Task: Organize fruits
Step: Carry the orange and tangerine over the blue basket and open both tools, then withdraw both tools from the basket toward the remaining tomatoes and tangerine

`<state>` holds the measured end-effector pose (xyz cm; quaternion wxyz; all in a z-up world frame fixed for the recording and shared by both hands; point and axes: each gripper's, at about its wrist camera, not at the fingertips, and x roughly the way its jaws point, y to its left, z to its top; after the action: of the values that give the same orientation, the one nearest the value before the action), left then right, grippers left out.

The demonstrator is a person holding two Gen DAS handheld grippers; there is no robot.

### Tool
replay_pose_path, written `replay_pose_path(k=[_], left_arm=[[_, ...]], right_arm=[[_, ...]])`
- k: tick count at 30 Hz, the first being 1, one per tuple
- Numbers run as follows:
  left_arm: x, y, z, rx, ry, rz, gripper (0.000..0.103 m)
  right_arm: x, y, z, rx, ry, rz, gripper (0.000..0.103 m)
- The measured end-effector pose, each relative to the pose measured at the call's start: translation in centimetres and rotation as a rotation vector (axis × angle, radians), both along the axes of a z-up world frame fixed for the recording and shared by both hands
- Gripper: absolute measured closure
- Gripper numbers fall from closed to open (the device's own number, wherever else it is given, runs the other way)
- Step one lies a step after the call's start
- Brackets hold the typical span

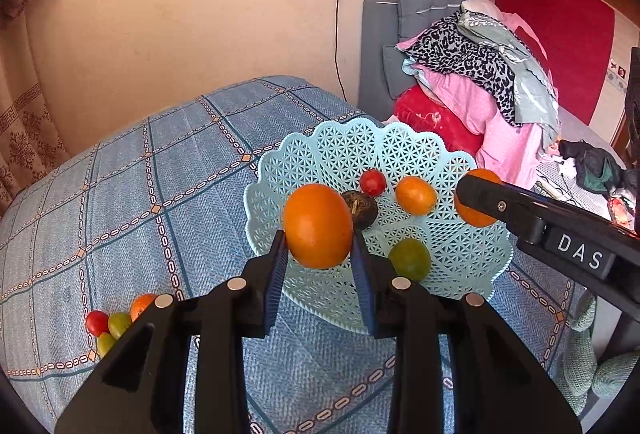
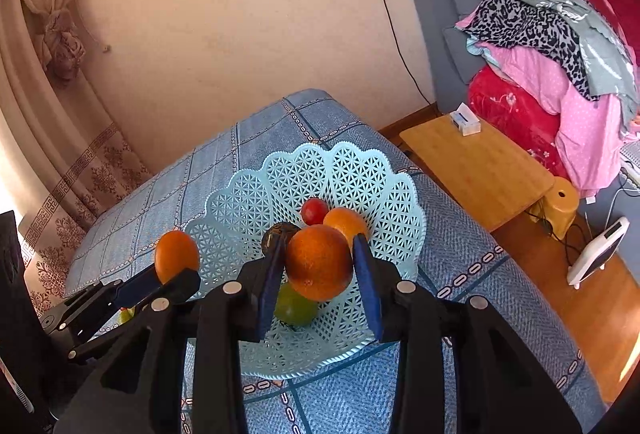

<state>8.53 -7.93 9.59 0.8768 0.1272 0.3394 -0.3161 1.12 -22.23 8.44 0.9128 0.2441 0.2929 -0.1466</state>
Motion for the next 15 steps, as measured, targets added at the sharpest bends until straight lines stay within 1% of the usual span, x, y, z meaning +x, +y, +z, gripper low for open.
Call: replay_pose_path(k=[2, 3, 4, 5, 6, 7, 15], left_arm=[[0.0, -0.1, -0.1, 0.002, 0.004, -0.002, 0.069], [0.1, -0.1, -0.2, 0.001, 0.012, -0.003, 0.061], [0.1, 0.1, -0.3, -0.001, 0.012, 0.005, 0.051], [0.2, 0.3, -0.2, -0.01, 0.001, 0.017, 0.034], [0.2, 0.5, -0.1, -0.018, -0.015, 0.027, 0.032], [0.2, 0.7, 0.0, -0.021, -0.022, 0.031, 0.032], [0.7, 2.3, 0.7, -0.051, -0.014, 0.067, 0.032]], right_arm=[[-0.1, 0.0, 0.1, -0.001, -0.007, -0.003, 0.067], [-0.2, -0.1, 0.2, 0.002, -0.013, -0.004, 0.064], [-0.3, -0.1, 0.2, 0.003, -0.016, -0.007, 0.06], [-0.3, -0.1, 0.3, 0.0, -0.018, -0.01, 0.06], [-0.4, -0.1, 0.4, -0.003, -0.02, -0.011, 0.06], [-0.4, 0.0, 0.4, -0.003, -0.023, -0.01, 0.06], [-0.6, 0.3, 0.7, -0.006, -0.035, 0.0, 0.06]])
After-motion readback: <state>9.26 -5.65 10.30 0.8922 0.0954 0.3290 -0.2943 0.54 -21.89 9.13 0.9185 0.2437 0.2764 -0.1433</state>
